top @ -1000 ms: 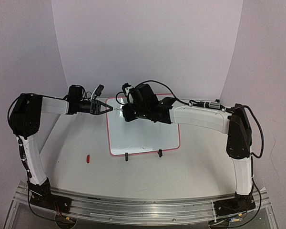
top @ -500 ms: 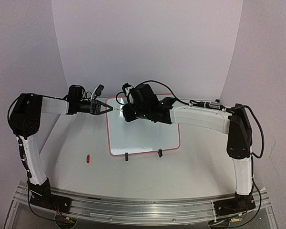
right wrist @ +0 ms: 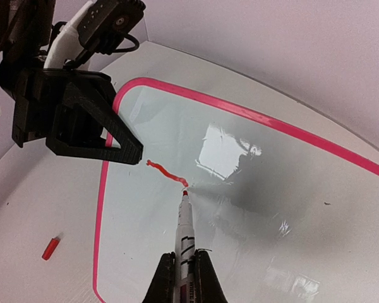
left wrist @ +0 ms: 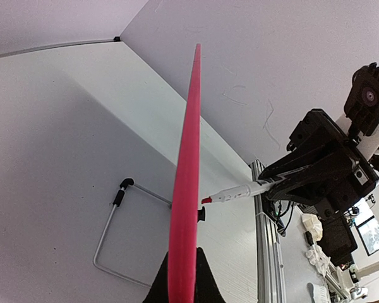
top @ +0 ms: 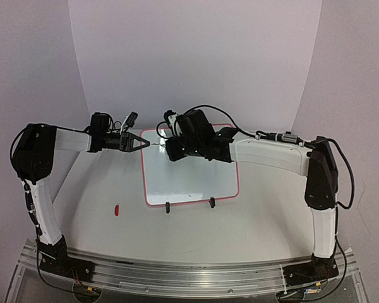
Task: Write a sentence on the whiteboard
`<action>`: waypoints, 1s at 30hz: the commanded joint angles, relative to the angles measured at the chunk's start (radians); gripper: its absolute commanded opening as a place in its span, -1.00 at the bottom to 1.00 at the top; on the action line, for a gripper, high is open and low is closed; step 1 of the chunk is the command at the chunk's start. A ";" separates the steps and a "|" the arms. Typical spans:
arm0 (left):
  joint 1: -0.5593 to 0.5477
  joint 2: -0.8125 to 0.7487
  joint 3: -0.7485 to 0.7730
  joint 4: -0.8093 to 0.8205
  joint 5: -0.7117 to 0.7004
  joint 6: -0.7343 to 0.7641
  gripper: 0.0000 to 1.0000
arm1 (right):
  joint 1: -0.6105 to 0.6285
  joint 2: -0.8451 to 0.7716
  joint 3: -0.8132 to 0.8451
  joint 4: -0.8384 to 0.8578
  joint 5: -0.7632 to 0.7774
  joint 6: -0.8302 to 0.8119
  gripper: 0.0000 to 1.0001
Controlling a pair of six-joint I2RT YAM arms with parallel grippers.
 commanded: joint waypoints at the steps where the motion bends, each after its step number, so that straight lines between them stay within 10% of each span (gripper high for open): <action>1: -0.012 -0.018 -0.019 0.039 -0.056 0.057 -1.00 | 0.000 -0.128 -0.049 0.048 -0.083 -0.002 -1.00; 30: -0.011 -0.034 -0.035 0.057 -0.063 0.049 -1.00 | 0.002 -0.005 0.057 0.001 -0.071 0.031 -1.00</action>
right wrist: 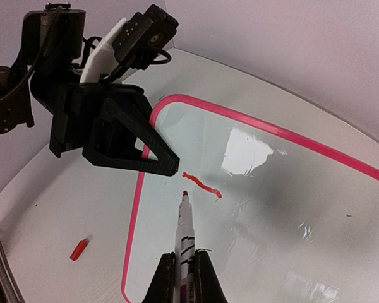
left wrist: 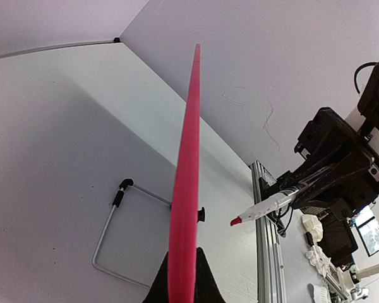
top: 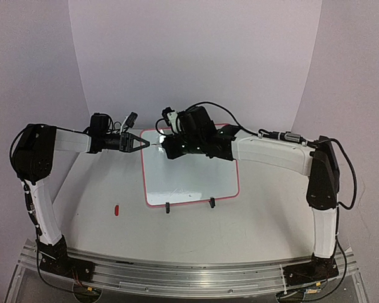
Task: Write a sentence on the whiteboard
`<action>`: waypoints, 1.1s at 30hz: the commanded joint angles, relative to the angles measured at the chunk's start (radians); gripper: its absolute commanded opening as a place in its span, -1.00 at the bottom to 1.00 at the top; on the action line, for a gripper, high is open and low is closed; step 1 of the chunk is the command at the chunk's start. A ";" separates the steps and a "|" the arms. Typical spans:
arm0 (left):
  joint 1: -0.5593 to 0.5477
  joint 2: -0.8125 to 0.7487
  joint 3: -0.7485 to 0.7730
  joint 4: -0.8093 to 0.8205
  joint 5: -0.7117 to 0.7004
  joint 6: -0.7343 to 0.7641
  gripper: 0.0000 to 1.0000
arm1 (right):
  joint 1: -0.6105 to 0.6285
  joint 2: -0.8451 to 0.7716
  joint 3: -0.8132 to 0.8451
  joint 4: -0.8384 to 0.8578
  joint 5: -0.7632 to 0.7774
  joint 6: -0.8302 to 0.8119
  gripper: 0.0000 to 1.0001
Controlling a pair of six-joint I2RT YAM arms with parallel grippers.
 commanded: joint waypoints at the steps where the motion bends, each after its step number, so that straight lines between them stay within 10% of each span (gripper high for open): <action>1: -0.011 -0.027 -0.014 0.023 -0.059 0.066 -1.00 | 0.003 0.013 0.052 -0.011 0.034 0.002 -1.00; 33: -0.011 -0.022 -0.010 0.017 -0.054 0.068 -1.00 | 0.002 0.067 0.106 -0.027 0.036 -0.014 -1.00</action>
